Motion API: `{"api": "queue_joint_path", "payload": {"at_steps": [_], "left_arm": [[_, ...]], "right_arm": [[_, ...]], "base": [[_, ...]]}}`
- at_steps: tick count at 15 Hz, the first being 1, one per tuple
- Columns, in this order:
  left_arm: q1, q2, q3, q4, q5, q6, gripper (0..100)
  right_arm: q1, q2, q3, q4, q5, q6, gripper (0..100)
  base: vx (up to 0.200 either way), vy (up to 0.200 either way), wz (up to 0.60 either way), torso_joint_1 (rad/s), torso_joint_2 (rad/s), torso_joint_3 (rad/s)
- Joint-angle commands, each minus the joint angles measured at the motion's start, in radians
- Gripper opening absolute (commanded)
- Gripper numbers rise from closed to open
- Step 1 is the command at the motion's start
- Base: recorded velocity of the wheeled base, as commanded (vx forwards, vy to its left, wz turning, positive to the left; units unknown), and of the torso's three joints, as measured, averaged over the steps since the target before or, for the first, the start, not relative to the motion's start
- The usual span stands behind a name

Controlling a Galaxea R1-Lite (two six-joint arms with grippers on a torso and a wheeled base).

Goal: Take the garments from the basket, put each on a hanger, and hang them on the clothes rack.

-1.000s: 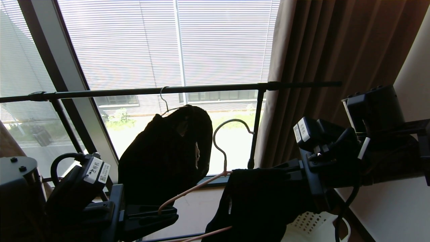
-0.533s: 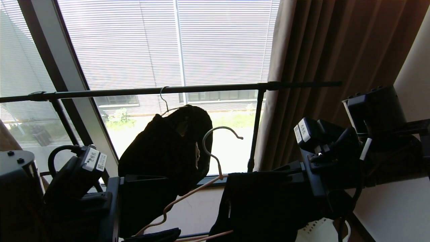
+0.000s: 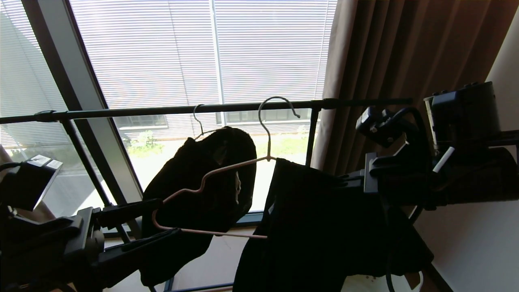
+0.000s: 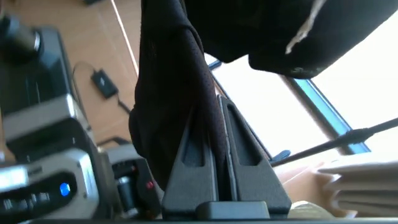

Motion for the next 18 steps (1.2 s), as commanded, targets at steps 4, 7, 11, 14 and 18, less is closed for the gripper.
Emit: {"api": "queue_joint_path", "payload": {"at_steps": [4, 7, 11, 14, 18], "left_arm": [[0.035, 0.061, 0.120, -0.002, -0.084, -0.295, 100], [0.029, 0.188, 0.076, -0.013, -0.124, -0.427, 100], [-0.040, 0.324, 0.082, -0.172, -0.127, -0.480, 100], [-0.069, 0.377, 0.081, -0.257, -0.130, -0.482, 100], [-0.146, 0.400, 0.070, -0.261, -0.130, -0.480, 100]], "right_arm": [[-0.014, -0.040, -0.003, -0.078, -0.022, 0.091, 0], [-0.016, -0.102, 0.013, -0.078, 0.063, 0.091, 0], [-0.054, -0.160, 0.028, -0.076, 0.230, 0.071, 0], [-0.054, -0.179, 0.043, -0.075, 0.285, 0.045, 0], [-0.046, -0.175, 0.045, -0.075, 0.302, 0.038, 0]], "base": [[0.000, 0.000, 0.00, 0.000, 0.00, 0.000], [0.000, 0.000, 0.00, 0.000, 0.00, 0.000], [0.000, 0.000, 0.00, 0.000, 0.00, 0.000], [0.000, 0.000, 0.00, 0.000, 0.00, 0.000], [0.000, 0.000, 0.00, 0.000, 0.00, 0.000]]}}
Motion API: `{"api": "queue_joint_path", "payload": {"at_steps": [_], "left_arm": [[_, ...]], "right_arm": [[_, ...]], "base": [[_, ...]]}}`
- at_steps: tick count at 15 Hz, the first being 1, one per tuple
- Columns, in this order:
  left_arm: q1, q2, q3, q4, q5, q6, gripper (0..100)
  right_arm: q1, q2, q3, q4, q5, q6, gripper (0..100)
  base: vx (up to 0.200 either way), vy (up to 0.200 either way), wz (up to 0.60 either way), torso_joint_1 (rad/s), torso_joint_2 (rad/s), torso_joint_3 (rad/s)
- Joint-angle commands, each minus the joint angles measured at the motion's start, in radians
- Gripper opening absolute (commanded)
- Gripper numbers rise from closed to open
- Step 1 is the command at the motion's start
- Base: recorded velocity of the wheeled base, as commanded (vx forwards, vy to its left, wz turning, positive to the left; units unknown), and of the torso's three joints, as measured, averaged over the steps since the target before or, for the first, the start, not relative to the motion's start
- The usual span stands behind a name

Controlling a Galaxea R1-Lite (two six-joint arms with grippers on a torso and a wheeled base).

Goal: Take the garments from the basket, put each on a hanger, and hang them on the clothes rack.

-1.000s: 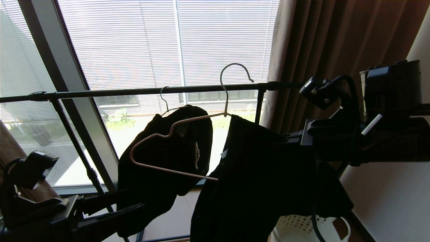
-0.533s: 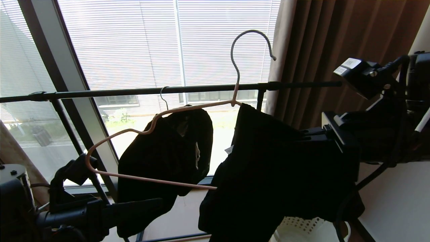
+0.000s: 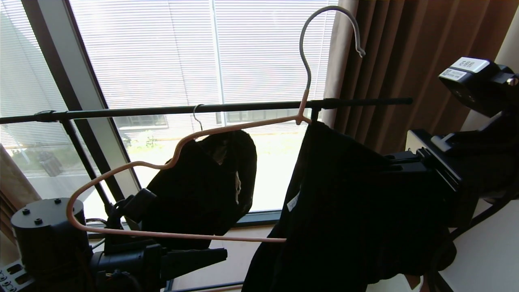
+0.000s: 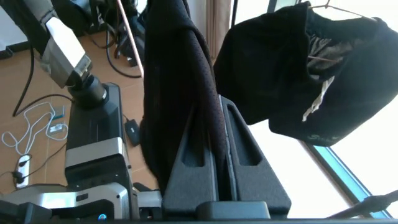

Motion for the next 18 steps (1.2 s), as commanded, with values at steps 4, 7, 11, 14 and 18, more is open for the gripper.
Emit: {"api": "queue_joint_path", "payload": {"at_steps": [4, 7, 11, 14, 18], "left_arm": [[-0.085, 0.057, -0.024, -0.058, -0.002, 0.004, 100], [-0.114, 0.091, -0.024, -0.105, -0.002, 0.004, 100], [-0.128, 0.142, -0.050, -0.127, -0.002, 0.006, 100], [-0.129, 0.178, -0.057, -0.171, 0.000, 0.006, 100], [-0.136, 0.194, -0.062, -0.196, -0.002, 0.004, 100]], "right_arm": [[0.044, 0.000, 0.008, -0.001, 0.001, 0.000, 0], [0.045, 0.005, 0.007, -0.002, 0.002, 0.000, 0], [0.079, 0.006, 0.004, -0.004, 0.016, 0.000, 0], [0.082, 0.003, 0.005, -0.002, 0.024, 0.000, 0], [0.097, 0.003, 0.008, -0.002, 0.024, 0.000, 0]], "base": [[0.000, 0.000, 0.00, 0.000, 0.00, 0.000], [0.000, 0.000, 0.00, 0.000, 0.00, 0.000], [0.000, 0.000, 0.00, 0.000, 0.00, 0.000], [0.000, 0.000, 0.00, 0.000, 0.00, 0.000], [0.000, 0.000, 0.00, 0.000, 0.00, 0.000]]}}
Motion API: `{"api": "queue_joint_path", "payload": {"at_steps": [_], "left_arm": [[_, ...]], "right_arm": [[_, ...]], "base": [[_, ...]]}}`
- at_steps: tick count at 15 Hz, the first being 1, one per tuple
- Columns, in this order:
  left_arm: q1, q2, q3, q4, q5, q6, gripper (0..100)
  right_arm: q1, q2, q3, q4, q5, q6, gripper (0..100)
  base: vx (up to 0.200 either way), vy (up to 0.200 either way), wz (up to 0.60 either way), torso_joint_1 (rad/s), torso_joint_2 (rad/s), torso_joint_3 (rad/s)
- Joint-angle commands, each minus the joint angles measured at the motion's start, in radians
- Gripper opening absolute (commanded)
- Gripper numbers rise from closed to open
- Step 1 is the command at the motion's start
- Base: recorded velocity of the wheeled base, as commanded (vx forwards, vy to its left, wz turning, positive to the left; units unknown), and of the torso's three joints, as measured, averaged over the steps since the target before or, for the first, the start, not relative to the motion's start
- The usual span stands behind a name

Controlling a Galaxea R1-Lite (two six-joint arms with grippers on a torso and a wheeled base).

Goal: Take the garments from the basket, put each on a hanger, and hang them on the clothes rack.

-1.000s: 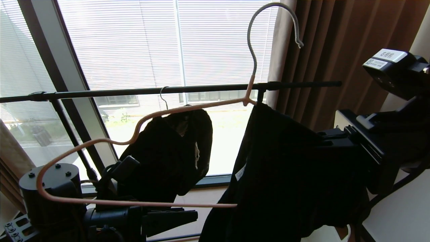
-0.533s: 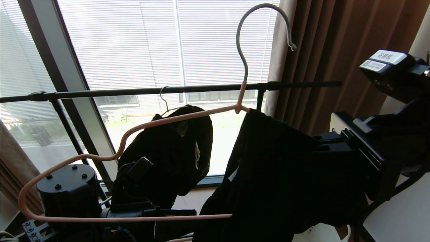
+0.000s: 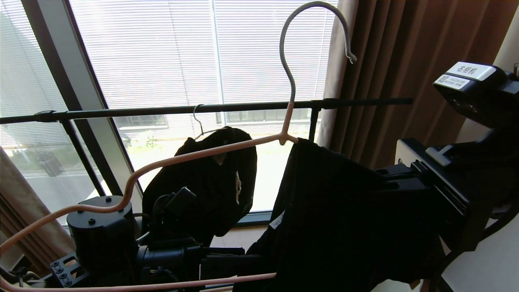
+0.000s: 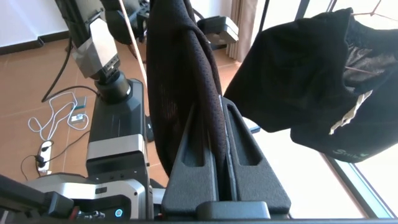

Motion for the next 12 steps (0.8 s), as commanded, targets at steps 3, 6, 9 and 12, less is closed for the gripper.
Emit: {"api": "queue_joint_path", "payload": {"at_steps": [3, 6, 9, 12], "left_arm": [[-0.010, 0.009, -0.008, -0.005, 0.001, -0.002, 100], [-0.015, 0.018, -0.017, -0.008, 0.001, -0.002, 100], [-0.043, 0.029, -0.030, -0.008, 0.001, -0.002, 100], [-0.053, 0.035, -0.033, -0.008, 0.001, -0.002, 0]], "right_arm": [[0.008, -0.005, 0.010, -0.002, 0.022, -0.001, 0], [0.008, -0.002, 0.008, -0.002, 0.040, -0.001, 0], [0.019, -0.002, 0.008, -0.002, 0.042, -0.001, 0], [0.019, 0.000, 0.011, -0.002, 0.042, -0.001, 0]], "base": [[0.000, 0.000, 0.00, 0.000, 0.00, 0.000], [0.000, 0.000, 0.00, 0.000, 0.00, 0.000], [0.000, 0.000, 0.00, 0.000, 0.00, 0.000], [0.000, 0.000, 0.00, 0.000, 0.00, 0.000]]}}
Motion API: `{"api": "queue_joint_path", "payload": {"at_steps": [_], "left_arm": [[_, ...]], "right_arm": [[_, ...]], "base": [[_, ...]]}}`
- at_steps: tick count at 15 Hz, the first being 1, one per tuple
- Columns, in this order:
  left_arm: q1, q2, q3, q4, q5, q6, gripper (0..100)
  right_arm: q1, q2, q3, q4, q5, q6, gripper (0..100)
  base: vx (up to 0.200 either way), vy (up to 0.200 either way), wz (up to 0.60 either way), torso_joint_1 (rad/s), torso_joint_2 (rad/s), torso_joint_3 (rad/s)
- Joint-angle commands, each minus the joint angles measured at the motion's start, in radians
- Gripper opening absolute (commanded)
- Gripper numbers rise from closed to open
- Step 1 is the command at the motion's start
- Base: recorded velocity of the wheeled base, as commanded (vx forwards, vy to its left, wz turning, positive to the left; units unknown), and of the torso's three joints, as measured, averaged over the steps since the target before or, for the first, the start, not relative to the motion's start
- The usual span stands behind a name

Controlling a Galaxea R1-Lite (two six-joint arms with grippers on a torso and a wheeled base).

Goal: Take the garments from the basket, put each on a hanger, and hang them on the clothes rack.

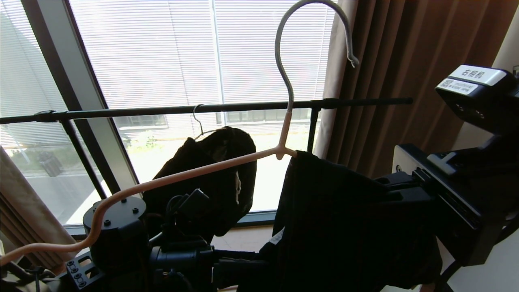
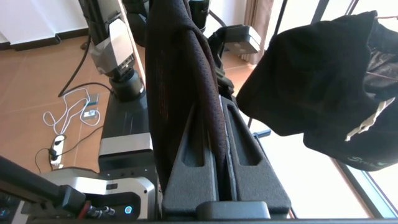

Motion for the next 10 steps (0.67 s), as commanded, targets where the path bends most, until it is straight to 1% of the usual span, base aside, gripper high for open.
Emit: {"api": "queue_joint_path", "payload": {"at_steps": [1, 4, 6, 7, 8, 10], "left_arm": [[-0.001, -0.001, -0.001, 0.000, -0.001, 0.001, 0], [0.019, -0.007, 0.005, 0.000, 0.003, 0.001, 0], [0.108, -0.047, 0.039, 0.000, 0.001, 0.001, 0], [0.129, -0.056, 0.047, 0.000, 0.001, 0.001, 0], [0.171, -0.078, 0.064, 0.000, -0.001, 0.001, 0], [0.207, -0.104, 0.080, 0.000, -0.001, 0.001, 0]], "right_arm": [[0.000, 0.002, 0.004, -0.002, 0.000, -0.001, 0], [-0.009, -0.004, 0.031, -0.026, -0.002, -0.001, 0], [-0.078, -0.017, 0.061, -0.048, 0.000, 0.001, 0], [-0.095, -0.020, 0.065, -0.051, 0.000, 0.001, 0], [-0.120, -0.020, 0.071, -0.051, 0.000, 0.001, 0], [-0.147, -0.020, 0.082, -0.051, 0.000, -0.002, 0]], "base": [[0.000, 0.000, 0.00, 0.000, 0.00, 0.000], [0.000, 0.000, 0.00, 0.000, 0.00, 0.000], [0.000, 0.000, 0.00, 0.000, 0.00, 0.000], [0.000, 0.000, 0.00, 0.000, 0.00, 0.000], [0.000, 0.000, 0.00, 0.000, 0.00, 0.000], [0.000, 0.000, 0.00, 0.000, 0.00, 0.000]]}}
